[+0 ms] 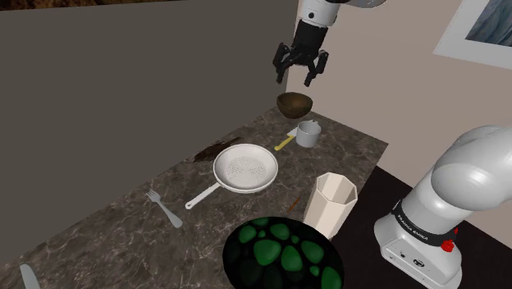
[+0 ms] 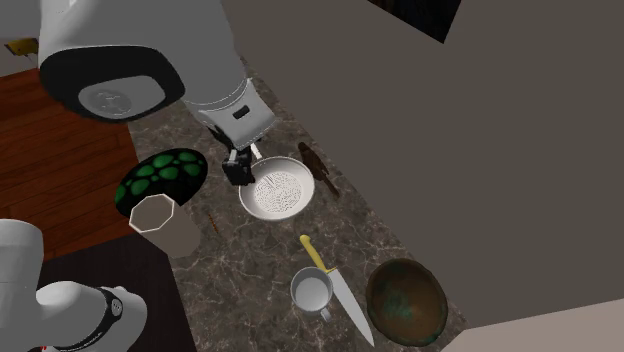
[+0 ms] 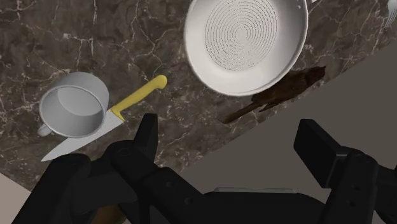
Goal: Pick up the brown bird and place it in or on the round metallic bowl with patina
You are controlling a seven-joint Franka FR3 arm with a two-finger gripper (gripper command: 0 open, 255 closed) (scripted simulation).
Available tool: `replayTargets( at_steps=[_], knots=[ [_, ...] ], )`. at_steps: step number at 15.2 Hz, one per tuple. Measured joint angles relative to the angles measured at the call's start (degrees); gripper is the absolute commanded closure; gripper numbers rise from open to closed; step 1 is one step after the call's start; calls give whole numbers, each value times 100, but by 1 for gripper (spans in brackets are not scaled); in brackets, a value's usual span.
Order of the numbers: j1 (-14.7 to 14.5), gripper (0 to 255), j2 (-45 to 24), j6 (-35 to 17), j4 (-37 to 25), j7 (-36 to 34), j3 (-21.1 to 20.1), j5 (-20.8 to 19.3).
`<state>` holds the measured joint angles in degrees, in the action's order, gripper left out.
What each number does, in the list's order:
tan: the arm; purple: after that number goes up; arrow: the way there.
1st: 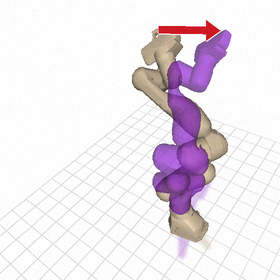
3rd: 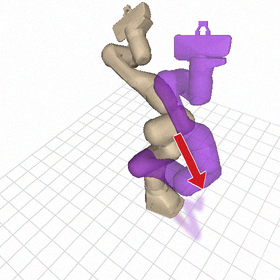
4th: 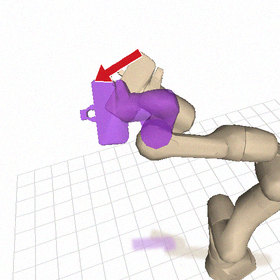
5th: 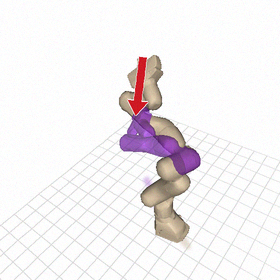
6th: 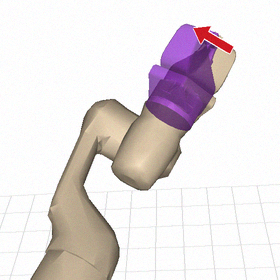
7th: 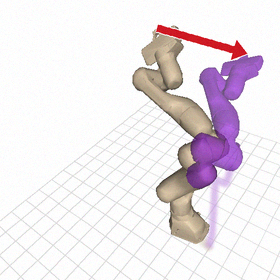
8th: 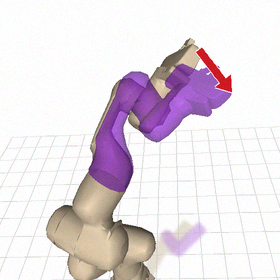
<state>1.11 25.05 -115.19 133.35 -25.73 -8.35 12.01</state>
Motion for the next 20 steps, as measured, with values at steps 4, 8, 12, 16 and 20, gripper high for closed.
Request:
replayTargets(
  at_steps=[4, 8, 12, 16, 20],
  knots=[
    [4, 0, -812, -490, -241, -524, -265, 12],
    [4, 0, -1690, -983, -537, -1038, -464, -62],
    [-20, 0, -2568, -1275, -1024, -1552, -568, -220],
    [-127, 0, -3501, -1584, -1540, -2083, -601, -408],
    [-259, 0, -4364, -1755, -2129, -2529, -543, -554]
  ],
)
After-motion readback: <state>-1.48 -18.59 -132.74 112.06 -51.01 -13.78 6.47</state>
